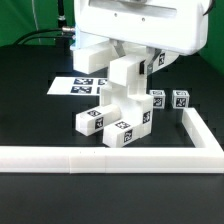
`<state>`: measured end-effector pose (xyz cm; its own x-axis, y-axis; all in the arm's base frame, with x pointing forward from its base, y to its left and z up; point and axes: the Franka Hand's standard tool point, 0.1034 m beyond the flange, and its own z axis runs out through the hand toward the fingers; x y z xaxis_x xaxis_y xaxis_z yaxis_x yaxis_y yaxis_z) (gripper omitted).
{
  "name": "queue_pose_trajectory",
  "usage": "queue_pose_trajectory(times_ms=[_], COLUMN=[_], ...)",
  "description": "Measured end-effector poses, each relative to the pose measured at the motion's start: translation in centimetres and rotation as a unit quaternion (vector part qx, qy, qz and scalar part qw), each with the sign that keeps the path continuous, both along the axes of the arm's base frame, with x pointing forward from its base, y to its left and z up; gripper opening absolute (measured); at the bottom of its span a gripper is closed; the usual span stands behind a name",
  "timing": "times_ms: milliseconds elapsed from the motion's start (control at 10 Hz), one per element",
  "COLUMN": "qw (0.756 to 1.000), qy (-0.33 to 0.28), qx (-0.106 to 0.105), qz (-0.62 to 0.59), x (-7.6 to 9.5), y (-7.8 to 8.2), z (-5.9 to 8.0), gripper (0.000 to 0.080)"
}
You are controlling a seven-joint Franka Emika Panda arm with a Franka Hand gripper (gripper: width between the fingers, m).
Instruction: Assemble chair
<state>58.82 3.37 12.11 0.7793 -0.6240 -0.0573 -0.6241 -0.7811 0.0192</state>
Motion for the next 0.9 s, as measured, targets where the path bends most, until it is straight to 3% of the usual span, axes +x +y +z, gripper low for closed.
queue_pose_trajectory(times_ms=[900], qw=[1.0], qy=[-0.023], qx=[-0.001], qz=[-0.001], x=[0.13], y=[-0.22], z=[-0.02], gripper=[0.0284])
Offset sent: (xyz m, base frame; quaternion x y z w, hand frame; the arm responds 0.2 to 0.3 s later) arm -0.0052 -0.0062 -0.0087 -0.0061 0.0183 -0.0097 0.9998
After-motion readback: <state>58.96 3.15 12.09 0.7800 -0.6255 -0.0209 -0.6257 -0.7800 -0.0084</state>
